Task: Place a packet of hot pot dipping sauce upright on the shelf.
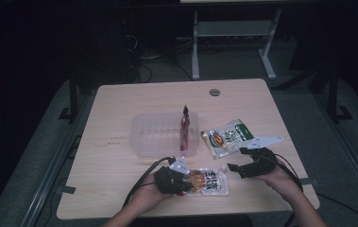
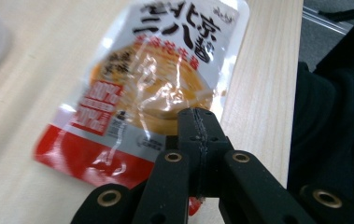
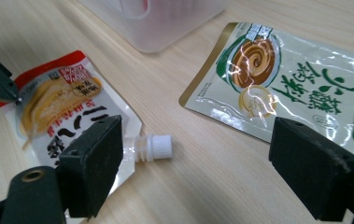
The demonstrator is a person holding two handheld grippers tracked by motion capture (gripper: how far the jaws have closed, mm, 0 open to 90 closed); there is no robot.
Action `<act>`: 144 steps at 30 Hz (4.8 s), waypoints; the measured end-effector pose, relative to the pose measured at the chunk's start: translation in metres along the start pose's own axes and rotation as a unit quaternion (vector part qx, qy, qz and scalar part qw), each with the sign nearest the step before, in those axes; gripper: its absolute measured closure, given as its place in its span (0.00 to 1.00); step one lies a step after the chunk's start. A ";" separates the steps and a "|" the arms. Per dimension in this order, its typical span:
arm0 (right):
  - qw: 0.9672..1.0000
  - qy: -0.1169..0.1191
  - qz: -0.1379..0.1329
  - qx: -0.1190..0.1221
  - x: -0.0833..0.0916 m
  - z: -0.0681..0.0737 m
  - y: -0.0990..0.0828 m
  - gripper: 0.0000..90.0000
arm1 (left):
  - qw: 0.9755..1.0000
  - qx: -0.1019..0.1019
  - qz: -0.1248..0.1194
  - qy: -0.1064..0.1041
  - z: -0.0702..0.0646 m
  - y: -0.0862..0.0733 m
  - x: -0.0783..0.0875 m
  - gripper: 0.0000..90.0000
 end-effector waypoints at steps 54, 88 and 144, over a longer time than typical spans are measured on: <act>0.979 0.171 0.111 -0.021 -0.041 0.055 -0.018 0.49 | 0.999 0.043 0.017 0.027 0.030 -0.009 -0.011 1.00; 0.976 0.210 -0.021 0.043 -0.015 0.069 0.019 0.99 | 0.999 0.046 0.003 0.006 0.025 -0.008 -0.007 1.00; 0.968 0.184 -0.145 0.085 0.044 0.050 0.096 1.00 | 0.993 0.104 -0.052 0.026 0.031 -0.094 0.068 0.43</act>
Point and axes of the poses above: each handheld gripper's, and its own axes: x roughly backward along the jaws, y roughly out of its top, z roughly to its left, the point moved 5 cm from there along -x, roughly forward along the jaws, and after that the axes turned 10 degrees about z, right-handed, at the moved point
